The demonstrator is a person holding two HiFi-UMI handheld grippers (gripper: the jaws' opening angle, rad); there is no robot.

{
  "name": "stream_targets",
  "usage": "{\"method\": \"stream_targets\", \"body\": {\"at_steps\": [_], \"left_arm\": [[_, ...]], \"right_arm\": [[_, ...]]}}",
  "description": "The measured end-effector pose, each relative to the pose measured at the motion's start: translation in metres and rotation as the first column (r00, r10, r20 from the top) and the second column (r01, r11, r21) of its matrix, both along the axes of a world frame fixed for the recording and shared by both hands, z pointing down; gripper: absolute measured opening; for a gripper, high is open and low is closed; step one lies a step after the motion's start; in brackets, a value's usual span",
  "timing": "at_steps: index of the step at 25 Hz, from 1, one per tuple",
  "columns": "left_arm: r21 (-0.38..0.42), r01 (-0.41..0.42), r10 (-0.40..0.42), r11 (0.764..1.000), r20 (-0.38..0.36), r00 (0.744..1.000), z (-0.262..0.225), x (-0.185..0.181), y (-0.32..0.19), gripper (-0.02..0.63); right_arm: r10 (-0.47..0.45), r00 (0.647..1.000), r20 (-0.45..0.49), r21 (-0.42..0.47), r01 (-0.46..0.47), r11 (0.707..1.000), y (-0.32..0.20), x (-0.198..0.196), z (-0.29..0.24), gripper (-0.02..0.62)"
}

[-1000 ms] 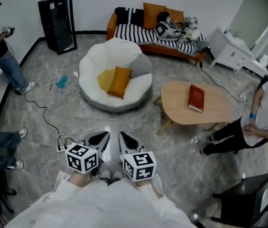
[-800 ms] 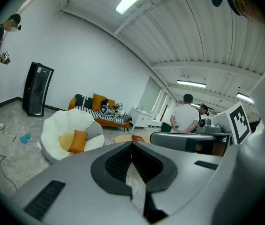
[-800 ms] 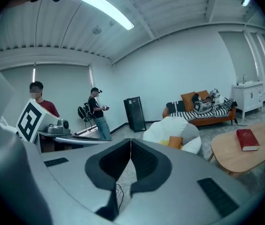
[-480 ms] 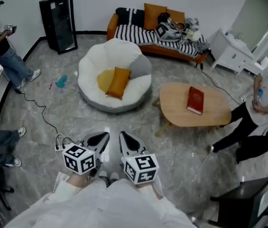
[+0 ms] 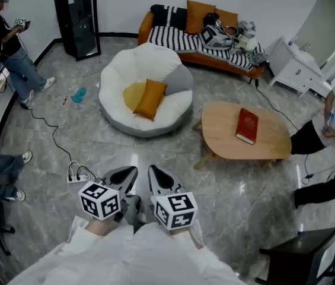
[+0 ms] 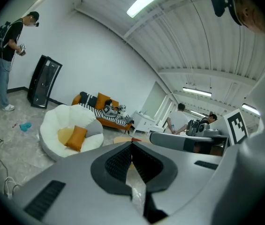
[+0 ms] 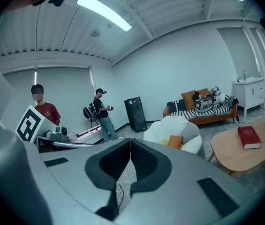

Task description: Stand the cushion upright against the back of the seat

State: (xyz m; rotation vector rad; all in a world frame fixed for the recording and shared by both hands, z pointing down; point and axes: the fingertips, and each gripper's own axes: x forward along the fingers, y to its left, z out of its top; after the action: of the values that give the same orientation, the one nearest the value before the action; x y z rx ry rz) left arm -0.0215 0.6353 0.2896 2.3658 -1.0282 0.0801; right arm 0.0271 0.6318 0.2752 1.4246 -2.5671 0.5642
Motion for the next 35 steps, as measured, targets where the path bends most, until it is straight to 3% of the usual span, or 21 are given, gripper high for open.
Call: {"method": "stream_targets", "body": {"at_steps": [9,15,27,35], "left_arm": [[-0.015,-0.008,0.008,1.000,0.007,1.000,0.012,-0.004,-0.058,0.006],[-0.005,-0.044,0.044,0.999,0.014,0.999,0.013,-0.012,-0.130,0.006],[0.048,-0.142,0.141,0.989,0.033,0.989,-0.010,-0.038,-0.258,0.006],[0.011,-0.166,0.165,0.986,0.035,0.986,0.003,-0.044,-0.300,0.006]], "right_arm": [[0.043,0.999,0.012,-0.014,-0.043,0.999,-0.056,0.006,0.010,0.012],[0.057,0.998,-0.010,-0.002,-0.057,0.998,-0.129,-0.003,0.009,0.012],[0.170,0.985,-0.015,0.040,-0.170,0.985,-0.258,-0.026,-0.010,0.012],[0.202,0.979,-0.043,0.004,-0.202,0.979,-0.296,-0.034,0.003,0.012]]}}
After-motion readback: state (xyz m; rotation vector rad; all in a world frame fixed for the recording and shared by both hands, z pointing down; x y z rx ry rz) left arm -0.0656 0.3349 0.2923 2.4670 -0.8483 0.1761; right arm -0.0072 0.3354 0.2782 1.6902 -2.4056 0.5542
